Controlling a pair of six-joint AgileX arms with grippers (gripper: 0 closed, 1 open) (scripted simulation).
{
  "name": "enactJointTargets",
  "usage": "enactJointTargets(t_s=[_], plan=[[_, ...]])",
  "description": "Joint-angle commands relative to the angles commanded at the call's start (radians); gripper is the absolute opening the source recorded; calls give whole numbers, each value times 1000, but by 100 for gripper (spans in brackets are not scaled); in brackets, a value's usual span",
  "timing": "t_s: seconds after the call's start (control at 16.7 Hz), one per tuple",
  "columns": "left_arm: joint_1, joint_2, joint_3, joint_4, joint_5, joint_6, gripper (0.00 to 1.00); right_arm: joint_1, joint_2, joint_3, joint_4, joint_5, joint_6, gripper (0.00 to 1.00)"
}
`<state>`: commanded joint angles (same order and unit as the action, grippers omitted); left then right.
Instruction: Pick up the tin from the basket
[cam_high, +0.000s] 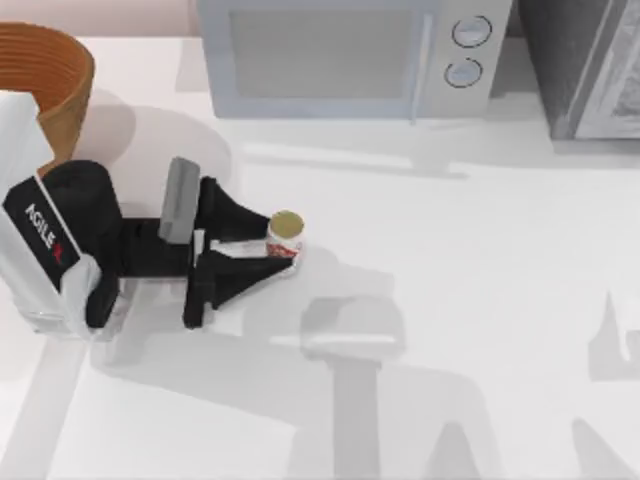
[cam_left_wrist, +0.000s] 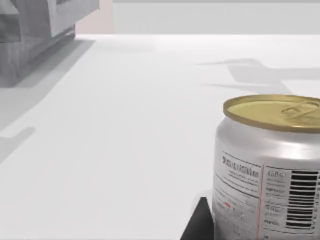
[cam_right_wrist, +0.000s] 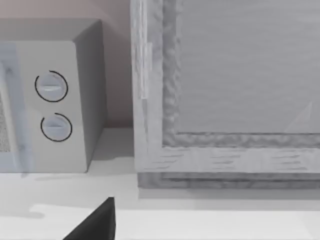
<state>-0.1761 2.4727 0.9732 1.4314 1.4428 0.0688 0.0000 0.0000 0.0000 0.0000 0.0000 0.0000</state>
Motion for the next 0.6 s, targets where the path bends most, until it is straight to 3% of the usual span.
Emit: enactJointTargets(t_s=[0.6], plan=[[0,0,0,0,0,0,83,0,0,0,0,0,0,100]])
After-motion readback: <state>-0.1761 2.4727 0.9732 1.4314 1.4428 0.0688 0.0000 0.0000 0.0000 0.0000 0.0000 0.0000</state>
